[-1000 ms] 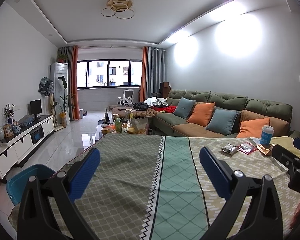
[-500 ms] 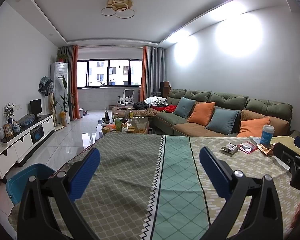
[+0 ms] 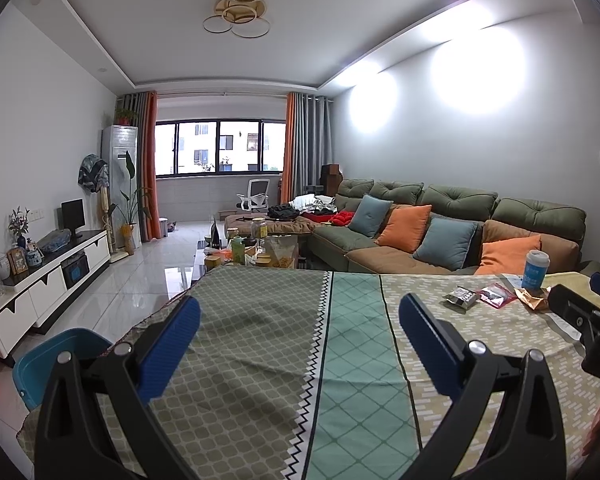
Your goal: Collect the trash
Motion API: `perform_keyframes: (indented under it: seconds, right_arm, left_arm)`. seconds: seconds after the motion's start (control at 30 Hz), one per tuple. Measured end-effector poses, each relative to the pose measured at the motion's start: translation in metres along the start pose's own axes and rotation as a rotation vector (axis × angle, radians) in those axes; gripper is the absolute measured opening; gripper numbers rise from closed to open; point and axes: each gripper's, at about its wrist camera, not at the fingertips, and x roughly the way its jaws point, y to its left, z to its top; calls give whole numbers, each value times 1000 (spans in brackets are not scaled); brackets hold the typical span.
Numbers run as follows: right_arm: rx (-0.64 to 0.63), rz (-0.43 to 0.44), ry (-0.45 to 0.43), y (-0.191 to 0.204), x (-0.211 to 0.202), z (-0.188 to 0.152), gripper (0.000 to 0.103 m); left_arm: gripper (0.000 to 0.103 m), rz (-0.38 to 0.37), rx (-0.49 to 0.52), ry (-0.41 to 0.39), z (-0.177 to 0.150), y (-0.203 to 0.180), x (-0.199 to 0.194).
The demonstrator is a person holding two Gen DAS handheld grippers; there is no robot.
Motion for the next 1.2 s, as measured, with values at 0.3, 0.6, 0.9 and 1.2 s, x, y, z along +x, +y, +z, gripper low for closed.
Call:
perform_keyframes:
  seconds: [0.3, 0.6, 0.9, 1.2]
  right_arm:
    - [0, -1, -4, 0, -1, 1, 100]
    - [1, -1, -6, 0, -2, 1, 100]
    - [3, -3, -12, 1, -4, 3, 100]
    - [2, -2, -12, 4, -6, 4, 100]
  left_arm:
    - [100, 2, 0, -3, 0, 1, 0]
    - [100, 4, 0, -3, 0, 1, 0]
    - [100, 1, 0, -2, 0, 1, 0]
    - [100, -1, 2, -3, 0, 1, 0]
